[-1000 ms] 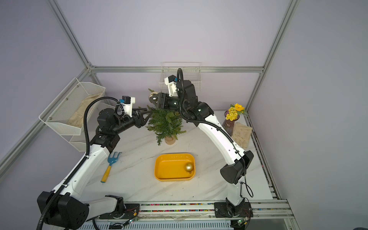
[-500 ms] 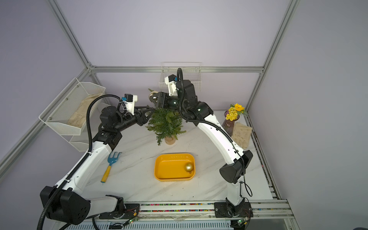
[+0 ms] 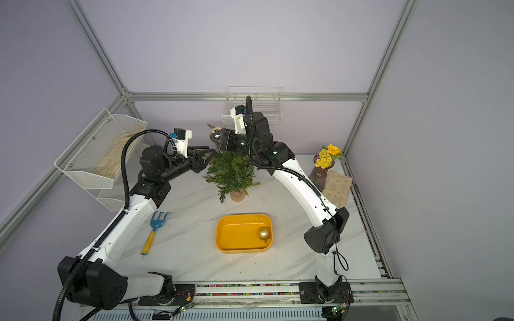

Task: Decorate the small christmas tree with ornaments
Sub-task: Hang an ornament on the christmas tree.

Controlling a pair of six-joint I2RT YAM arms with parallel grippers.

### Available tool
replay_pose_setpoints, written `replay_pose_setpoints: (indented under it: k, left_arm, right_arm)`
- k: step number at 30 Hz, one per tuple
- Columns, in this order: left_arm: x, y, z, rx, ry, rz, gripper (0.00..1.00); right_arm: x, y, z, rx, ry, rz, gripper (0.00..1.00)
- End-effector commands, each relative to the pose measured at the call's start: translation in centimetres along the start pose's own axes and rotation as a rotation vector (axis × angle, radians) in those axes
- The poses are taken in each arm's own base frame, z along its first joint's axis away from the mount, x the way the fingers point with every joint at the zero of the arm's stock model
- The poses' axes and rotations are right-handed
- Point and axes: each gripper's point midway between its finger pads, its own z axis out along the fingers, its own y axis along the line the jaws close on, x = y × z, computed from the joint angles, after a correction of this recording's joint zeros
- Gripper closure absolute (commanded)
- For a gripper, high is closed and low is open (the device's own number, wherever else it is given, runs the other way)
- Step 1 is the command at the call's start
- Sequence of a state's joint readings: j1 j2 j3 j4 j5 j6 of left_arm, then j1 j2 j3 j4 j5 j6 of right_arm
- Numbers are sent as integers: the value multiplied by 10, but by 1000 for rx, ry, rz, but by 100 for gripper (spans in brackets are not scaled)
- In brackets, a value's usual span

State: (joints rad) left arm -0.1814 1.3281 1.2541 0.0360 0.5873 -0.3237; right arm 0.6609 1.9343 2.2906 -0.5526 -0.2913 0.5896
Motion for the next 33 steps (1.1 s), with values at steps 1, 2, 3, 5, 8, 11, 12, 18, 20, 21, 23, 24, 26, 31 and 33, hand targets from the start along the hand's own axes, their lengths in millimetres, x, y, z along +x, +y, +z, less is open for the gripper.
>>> replay_pose_setpoints:
  k: [1,2,3,5,8,11,12,18,20,21,23,24,26,31,33]
  left_arm:
    - [-46,-22,-3,42,-93,54,55]
    - [-47,-23,-3,45,-93,54,56]
    - [-47,-23,-2,46,-92,55,57]
    - [-46,-24,0,54,-88,52,58]
    - [-44,-24,3,59,-81,49,60]
    - [-43,-25,5,61,-79,48,63]
    - [-43,-25,5,61,-78,48,64]
    - [-40,-25,6,63,-74,43,70]
    - [-40,-26,6,64,-74,43,70]
    - [-40,-26,6,64,-74,42,70]
    - [-40,-25,6,62,-74,43,70]
    - [-40,-25,6,62,-75,42,70]
    - [-40,-26,6,63,-74,41,70]
    - [-39,-26,7,65,-74,41,70]
    - [-39,-28,7,68,-73,39,70]
  right_arm:
    - [-11,1,-11,25,-34,-20,52]
    - [-12,1,-13,27,-38,-22,52]
    - [-12,1,-14,30,-39,-22,52]
    - [-12,0,-15,35,-42,-23,52]
    - [-13,-1,-19,43,-47,-25,52]
    - [-13,0,-22,48,-50,-25,52]
    - [-14,0,-24,50,-53,-26,52]
    - [-12,1,-33,56,-55,-24,52]
    - [-11,1,-36,61,-54,-23,52]
    - [-11,0,-37,63,-54,-22,52]
    - [-9,-1,-39,69,-51,-21,52]
    - [-7,-1,-41,71,-49,-21,52]
    - [-5,-2,-43,72,-47,-16,53]
    - [1,5,-51,29,-38,-3,53]
    - [5,8,-51,7,-23,5,52]
